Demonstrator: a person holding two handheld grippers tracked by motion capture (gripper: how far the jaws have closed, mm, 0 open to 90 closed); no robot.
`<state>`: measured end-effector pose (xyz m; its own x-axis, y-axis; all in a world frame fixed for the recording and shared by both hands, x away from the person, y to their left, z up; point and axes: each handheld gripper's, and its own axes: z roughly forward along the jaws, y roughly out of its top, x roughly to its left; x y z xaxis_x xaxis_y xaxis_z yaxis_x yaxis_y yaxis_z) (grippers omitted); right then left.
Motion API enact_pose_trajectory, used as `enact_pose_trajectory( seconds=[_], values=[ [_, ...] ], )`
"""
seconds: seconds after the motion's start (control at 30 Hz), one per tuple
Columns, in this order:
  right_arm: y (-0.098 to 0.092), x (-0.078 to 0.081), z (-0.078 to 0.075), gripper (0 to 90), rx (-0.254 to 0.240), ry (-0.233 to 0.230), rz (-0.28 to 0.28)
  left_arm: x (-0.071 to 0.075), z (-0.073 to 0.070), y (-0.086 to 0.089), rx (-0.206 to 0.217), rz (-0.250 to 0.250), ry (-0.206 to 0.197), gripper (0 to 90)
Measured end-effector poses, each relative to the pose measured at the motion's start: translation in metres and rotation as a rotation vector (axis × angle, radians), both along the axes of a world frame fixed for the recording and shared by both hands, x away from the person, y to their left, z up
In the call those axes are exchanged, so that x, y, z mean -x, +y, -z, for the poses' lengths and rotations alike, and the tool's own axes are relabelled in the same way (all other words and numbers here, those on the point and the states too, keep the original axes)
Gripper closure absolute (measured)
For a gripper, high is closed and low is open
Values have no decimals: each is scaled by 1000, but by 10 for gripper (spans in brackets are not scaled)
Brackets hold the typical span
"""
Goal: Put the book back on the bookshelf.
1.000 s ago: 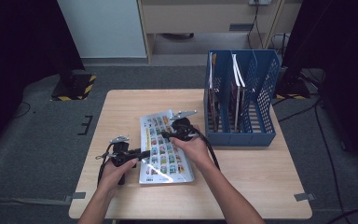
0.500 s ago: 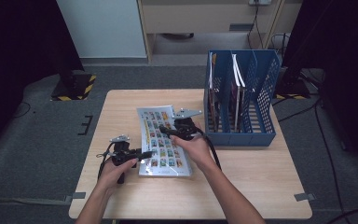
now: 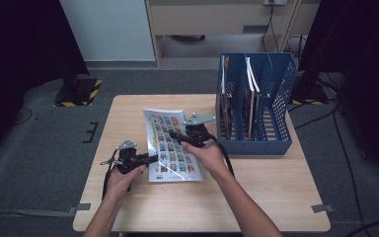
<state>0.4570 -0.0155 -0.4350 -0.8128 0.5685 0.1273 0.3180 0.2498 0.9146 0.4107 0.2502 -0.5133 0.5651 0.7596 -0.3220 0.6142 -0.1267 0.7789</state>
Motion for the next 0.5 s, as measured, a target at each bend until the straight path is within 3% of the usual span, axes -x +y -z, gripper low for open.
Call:
enact_pose_trajectory(
  seconds=[0.23, 0.5],
  values=[
    [-5, 1, -8, 733, -24, -20, -4, 4, -11, -3, -68, -36, -108, 677],
    [-6, 4, -12, 729, -34, -35, -9, 6, -16, -3, -103, -44, -159, 683]
  ],
)
